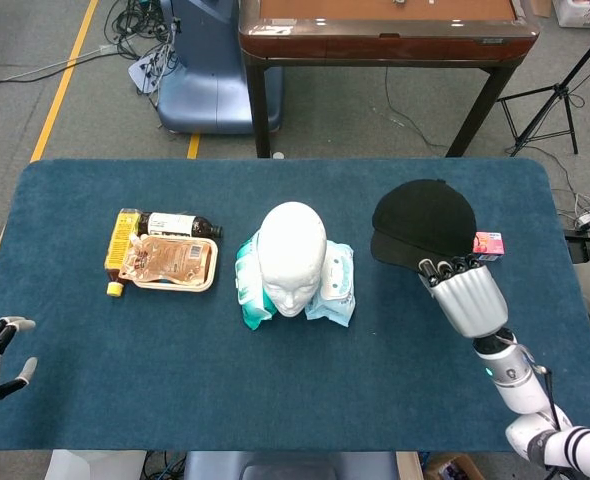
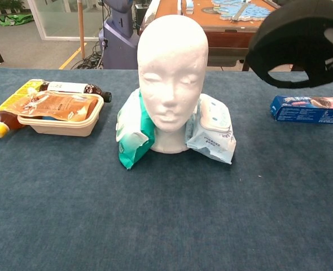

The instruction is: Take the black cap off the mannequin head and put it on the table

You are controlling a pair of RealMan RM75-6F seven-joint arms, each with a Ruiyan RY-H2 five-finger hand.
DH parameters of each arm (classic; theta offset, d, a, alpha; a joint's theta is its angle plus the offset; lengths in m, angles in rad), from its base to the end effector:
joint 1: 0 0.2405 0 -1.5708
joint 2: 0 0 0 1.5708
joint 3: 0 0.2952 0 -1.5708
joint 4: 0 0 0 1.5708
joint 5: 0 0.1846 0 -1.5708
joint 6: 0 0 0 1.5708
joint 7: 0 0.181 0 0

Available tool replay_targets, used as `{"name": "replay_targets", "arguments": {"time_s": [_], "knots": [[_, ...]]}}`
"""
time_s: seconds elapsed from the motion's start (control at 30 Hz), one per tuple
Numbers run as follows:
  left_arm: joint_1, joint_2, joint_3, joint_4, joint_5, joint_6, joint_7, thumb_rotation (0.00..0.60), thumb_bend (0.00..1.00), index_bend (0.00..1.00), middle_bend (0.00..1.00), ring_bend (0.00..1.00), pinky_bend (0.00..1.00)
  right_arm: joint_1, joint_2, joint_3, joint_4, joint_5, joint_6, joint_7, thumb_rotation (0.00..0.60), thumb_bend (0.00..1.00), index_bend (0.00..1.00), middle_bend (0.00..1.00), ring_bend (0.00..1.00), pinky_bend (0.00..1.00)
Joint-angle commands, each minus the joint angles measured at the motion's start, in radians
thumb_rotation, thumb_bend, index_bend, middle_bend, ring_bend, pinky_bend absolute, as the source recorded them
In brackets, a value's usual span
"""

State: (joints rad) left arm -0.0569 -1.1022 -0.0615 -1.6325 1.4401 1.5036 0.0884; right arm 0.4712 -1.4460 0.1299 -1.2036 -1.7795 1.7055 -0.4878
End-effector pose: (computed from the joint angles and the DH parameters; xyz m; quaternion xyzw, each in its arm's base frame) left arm -0.3463 0.2109 0.2126 -0.5805 -0.3755 -0.3541 0.6298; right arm -0.2080 -0.3249 0.1423 0.6513 0.0546 0.4601 0.6009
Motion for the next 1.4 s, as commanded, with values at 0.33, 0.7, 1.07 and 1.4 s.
{"name": "replay_targets", "arguments": {"time_s": [0.33, 0.7, 1.07, 1.4], "knots": [[0.002, 0.004, -0.002, 0.001, 0.0, 0.004, -0.013, 0.6, 0.29, 0.32, 0.29, 0.28, 0.58, -0.072, -0.027, -0.103, -0.04, 0.078, -0.16, 0.118, 0.6, 0.0, 0.49, 1.0, 0.93, 1.0], [0.001, 0.002, -0.002, 0.001, -0.003, 0.001, -0.008, 0.6, 0.29, 0.32, 0.29, 0.28, 0.58, -0.087, 0.087, -0.177, -0.228, 0.046, -0.241, 0.245, 0.6, 0.0, 0.38, 1.0, 0.92, 1.0], [0.001, 0.002, -0.001, 0.0, -0.002, 0.001, -0.006, 0.6, 0.29, 0.32, 0.29, 0.28, 0.58, -0.132, 0.157, -0.205, -0.318, -0.059, -0.136, 0.339, 0.6, 0.0, 0.36, 1.0, 0.91, 1.0], [0.0, -0.001, 0.001, 0.002, 0.002, 0.002, 0.0, 0.6, 0.29, 0.32, 0.29, 0.28, 0.58, -0.24, 0.151, -0.135, -0.297, -0.104, 0.112, 0.279, 0.6, 0.0, 0.5, 0.95, 0.85, 1.0]]}}
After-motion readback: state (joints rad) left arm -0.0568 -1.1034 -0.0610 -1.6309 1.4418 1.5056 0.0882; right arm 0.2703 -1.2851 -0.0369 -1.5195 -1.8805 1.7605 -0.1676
